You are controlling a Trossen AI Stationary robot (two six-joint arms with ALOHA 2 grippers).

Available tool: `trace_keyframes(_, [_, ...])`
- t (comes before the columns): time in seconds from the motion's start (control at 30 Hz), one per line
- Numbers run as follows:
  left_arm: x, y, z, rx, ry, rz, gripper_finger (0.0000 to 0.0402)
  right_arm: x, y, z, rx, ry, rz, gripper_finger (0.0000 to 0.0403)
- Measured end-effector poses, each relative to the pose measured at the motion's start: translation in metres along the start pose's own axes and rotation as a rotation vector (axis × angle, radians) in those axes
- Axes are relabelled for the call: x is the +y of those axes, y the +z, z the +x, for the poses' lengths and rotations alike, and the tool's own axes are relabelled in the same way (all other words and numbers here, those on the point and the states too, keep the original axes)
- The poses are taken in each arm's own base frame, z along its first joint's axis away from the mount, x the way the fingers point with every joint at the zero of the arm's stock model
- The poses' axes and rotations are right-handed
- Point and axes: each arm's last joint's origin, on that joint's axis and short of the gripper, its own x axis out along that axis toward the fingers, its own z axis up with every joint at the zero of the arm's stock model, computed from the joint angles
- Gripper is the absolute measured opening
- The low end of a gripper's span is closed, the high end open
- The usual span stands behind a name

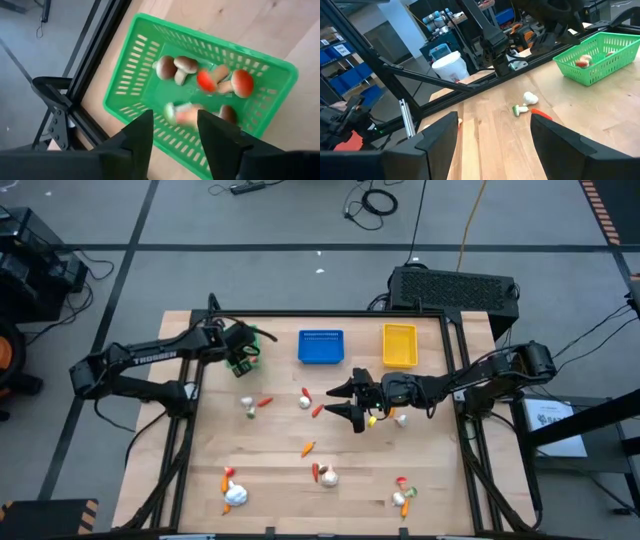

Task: Sort produce into baskets
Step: Put the green mushroom into the green bin

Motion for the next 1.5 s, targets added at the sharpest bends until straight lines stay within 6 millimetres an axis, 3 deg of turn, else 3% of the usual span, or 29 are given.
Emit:
trace_keyframes(0.33, [0.0,0.0,-0.002,-0.008,-0.002,0.004,0.018,0.0,0.0,0.0,0.003,-0.002,0.0,0.024])
trace_keyframes(0.53, [-0.011,-0.002,-0.018,-0.089,-0.085,0.045,0.018,0.0,0.0,0.0,0.003,-0.002,0.0,0.024])
trace_keyframes(0.83, [-0.046,-0.009,-0.046,-0.138,-0.543,0.027,0.018,-0.001,-0.001,0.0,0.014,-0.008,0.0,0.024])
trace_keyframes(1.23, [-0.106,-0.028,-0.067,-0.069,-0.711,0.284,0.018,-0.001,-0.002,0.0,0.019,-0.011,0.02,0.024])
trace_keyframes(1.5, [-0.122,-0.045,-0.069,-0.134,-0.576,0.405,0.018,-0.001,-0.002,0.0,0.022,-0.013,0.018,0.024])
